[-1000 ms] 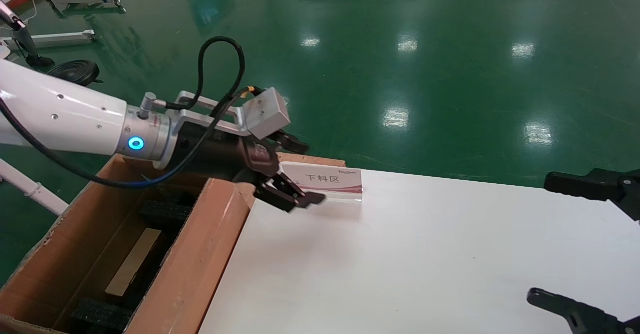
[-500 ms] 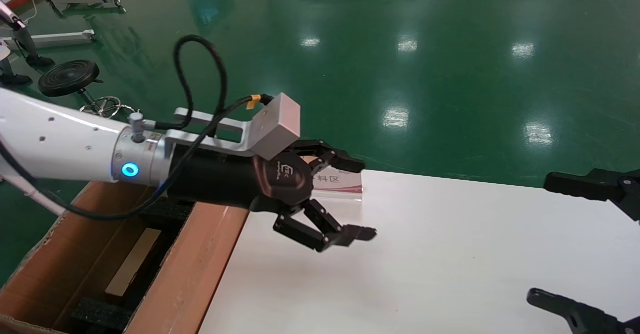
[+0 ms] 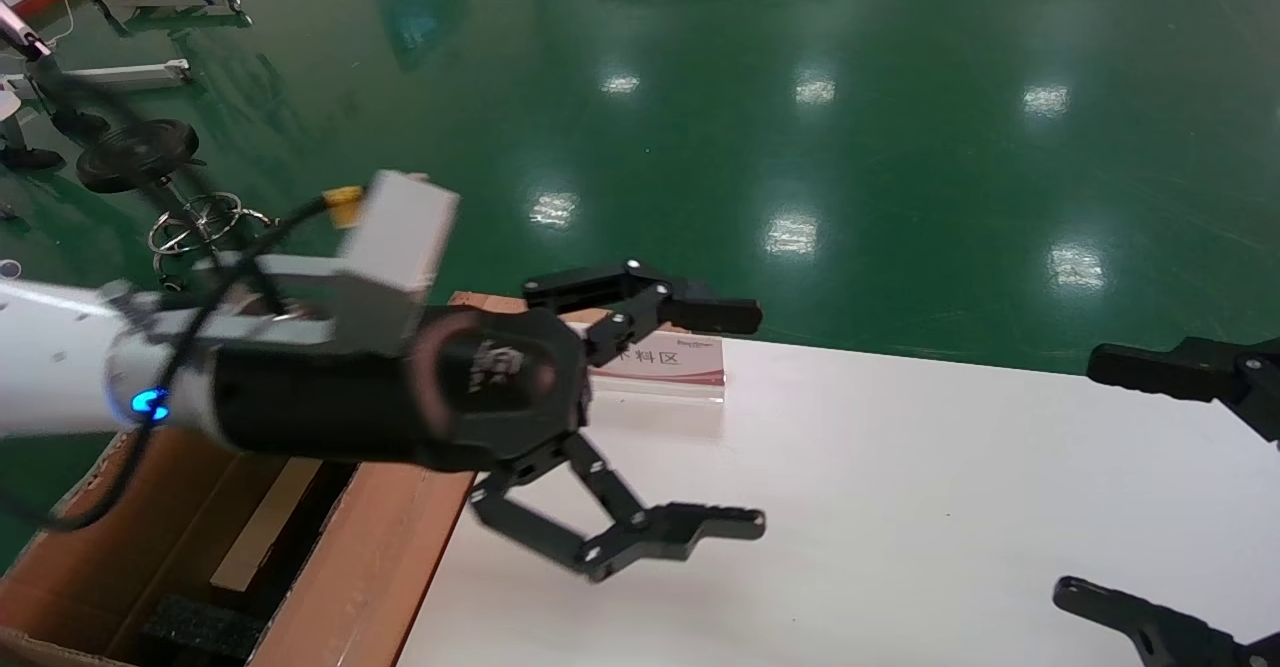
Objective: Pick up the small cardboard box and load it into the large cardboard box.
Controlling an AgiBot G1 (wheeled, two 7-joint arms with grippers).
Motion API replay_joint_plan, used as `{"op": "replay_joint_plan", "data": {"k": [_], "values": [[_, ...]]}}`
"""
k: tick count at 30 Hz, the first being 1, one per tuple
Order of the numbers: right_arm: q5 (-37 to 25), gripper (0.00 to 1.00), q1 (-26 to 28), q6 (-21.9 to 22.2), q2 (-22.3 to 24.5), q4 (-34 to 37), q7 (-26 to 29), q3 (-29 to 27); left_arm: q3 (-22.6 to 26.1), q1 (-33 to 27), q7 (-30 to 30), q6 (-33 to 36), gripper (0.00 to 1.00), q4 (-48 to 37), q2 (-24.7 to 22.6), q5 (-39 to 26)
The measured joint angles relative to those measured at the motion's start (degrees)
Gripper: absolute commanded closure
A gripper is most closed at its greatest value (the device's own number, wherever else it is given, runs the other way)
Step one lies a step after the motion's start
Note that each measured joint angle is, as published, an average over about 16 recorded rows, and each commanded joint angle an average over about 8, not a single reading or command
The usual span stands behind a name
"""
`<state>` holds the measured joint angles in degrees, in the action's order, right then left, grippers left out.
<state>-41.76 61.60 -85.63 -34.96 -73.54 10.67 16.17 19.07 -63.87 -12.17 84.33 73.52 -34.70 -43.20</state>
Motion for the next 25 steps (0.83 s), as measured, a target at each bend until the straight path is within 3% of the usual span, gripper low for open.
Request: {"op": "replay_joint_plan", "data": {"k": [7, 25], "values": [[-0.1, 0.0, 0.0, 0.0, 0.0, 0.0, 0.1, -0.1, -4.5, 3.2, 1.5, 1.7, 0.0, 0.0, -0.4, 1.7], [-0.1, 0.0, 0.0, -0.1, -0.1, 0.0, 0.0, -0.1, -4.5, 3.3, 1.6, 1.8, 0.0, 0.0, -0.4, 1.7]]}}
